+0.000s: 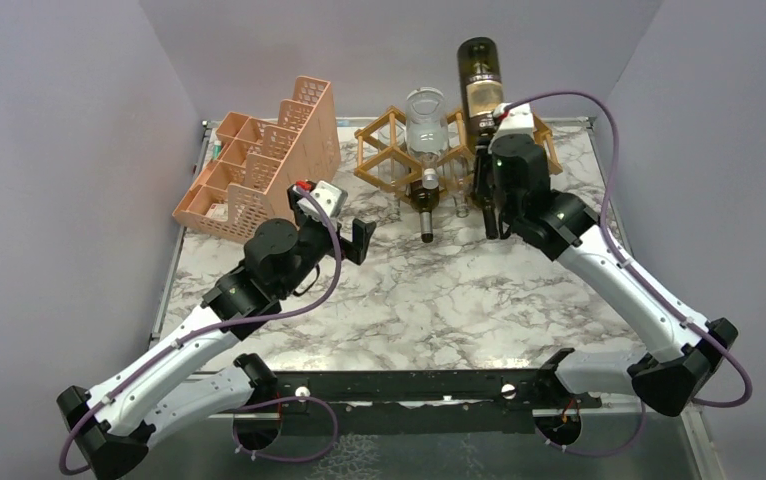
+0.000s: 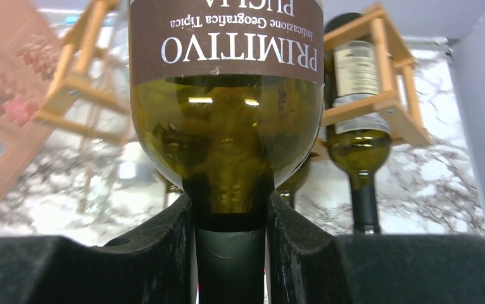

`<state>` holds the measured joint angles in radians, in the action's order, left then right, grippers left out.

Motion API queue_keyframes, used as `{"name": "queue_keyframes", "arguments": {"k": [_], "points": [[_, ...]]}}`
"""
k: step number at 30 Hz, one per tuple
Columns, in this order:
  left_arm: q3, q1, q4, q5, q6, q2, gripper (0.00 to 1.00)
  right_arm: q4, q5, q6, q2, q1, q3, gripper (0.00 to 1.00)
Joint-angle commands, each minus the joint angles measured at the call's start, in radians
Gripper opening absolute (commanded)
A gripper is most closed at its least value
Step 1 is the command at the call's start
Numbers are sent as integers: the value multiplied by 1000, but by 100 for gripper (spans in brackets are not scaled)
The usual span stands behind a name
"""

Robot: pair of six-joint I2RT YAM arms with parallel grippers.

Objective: Put the wine bottle on the wine rack

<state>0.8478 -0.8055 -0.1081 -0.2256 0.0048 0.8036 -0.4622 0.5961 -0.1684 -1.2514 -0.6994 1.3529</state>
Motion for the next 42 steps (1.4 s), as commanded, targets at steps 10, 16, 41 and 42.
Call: {"name": "queue_keyframes", "arguments": {"k": [10, 16, 41, 42], "points": [[-32, 0, -39, 77, -136, 49, 99, 66, -326, -61, -88, 352, 11, 1], [-13, -1, -85, 85, -123, 80, 99, 32, -352, -30, -150, 368, 17, 1], [17, 0, -119, -30, -187, 62, 99, -59, -338, 10, -212, 369, -8, 45], [14, -1, -113, -22, -187, 55, 99, -58, -335, 11, -212, 369, -7, 48]]}}
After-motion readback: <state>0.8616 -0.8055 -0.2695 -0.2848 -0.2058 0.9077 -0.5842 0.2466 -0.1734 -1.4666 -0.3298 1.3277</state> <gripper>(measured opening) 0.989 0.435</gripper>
